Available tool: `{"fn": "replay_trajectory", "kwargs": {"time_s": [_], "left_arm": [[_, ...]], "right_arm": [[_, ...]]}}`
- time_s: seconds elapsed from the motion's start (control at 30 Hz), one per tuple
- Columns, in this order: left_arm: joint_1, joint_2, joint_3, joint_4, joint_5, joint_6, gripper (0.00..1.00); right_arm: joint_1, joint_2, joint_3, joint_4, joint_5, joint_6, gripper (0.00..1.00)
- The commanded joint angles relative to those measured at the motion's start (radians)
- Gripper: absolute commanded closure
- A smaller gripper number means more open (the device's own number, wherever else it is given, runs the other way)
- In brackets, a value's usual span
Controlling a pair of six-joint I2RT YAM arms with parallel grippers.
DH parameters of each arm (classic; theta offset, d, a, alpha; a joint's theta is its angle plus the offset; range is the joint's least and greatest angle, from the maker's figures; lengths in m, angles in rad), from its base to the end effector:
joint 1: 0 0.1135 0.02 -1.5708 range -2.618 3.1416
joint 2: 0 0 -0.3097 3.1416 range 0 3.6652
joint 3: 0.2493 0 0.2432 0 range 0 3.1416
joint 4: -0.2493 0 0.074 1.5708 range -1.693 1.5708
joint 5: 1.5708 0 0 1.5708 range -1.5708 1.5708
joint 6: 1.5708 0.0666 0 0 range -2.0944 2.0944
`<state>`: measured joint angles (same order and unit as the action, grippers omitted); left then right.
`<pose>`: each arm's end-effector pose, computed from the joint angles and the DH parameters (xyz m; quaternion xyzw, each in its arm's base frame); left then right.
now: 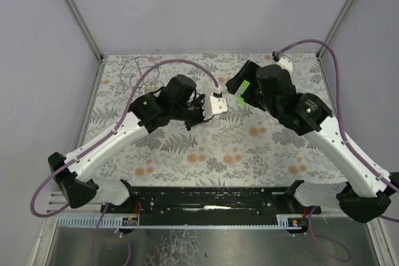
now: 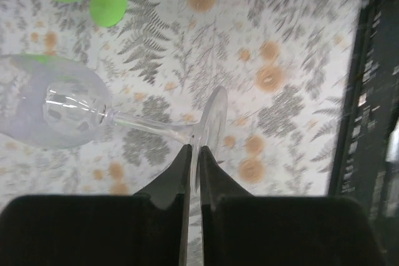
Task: Take the wine glass off the wine glass rack
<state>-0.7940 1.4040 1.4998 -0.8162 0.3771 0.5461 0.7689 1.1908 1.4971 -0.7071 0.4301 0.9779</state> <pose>0.1925 -0.2309 0.4115 0.6163 0.6533 -0.2195 0.3810 0.1886 0.1439 0.4769 0.2022 0.7978 0.2993 0.4828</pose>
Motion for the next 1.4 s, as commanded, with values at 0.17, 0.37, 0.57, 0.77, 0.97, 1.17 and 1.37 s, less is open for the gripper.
{"fn": "replay_trajectory", "kwargs": {"time_s": [0.17, 0.37, 0.57, 0.77, 0.97, 1.17, 1.37], "left_arm": [[-0.120, -0.177, -0.306, 0.346, -0.292, 0.414, 1.00], [-0.166, -0.249, -0.450, 0.441, -0.345, 0.556, 1.00], [-0.193, -0.306, -0.540, 0.502, -0.354, 0.653, 1.00], [-0.210, -0.352, -0.592, 0.505, -0.330, 0.733, 1.00], [-0.218, -0.385, -0.621, 0.505, -0.292, 0.780, 1.00], [-0.221, -0.414, -0.659, 0.515, -0.287, 0.827, 1.00], [-0.223, -0.413, -0.674, 0.520, -0.301, 0.836, 1.00]], "right_arm": [[-0.131, 0.099, 0.064, -0.032, -0.302, 0.004, 0.01], [-0.170, 0.142, 0.038, -0.008, -0.418, 0.001, 0.01], [-0.194, 0.167, -0.004, 0.027, -0.485, 0.011, 0.01], [-0.197, 0.202, 0.000, 0.067, -0.503, 0.006, 0.01], [-0.198, 0.243, 0.008, 0.087, -0.539, 0.006, 0.01], [-0.198, 0.263, -0.004, 0.089, -0.580, 0.006, 0.01], [-0.198, 0.261, -0.010, 0.058, -0.610, -0.014, 0.08]]}}
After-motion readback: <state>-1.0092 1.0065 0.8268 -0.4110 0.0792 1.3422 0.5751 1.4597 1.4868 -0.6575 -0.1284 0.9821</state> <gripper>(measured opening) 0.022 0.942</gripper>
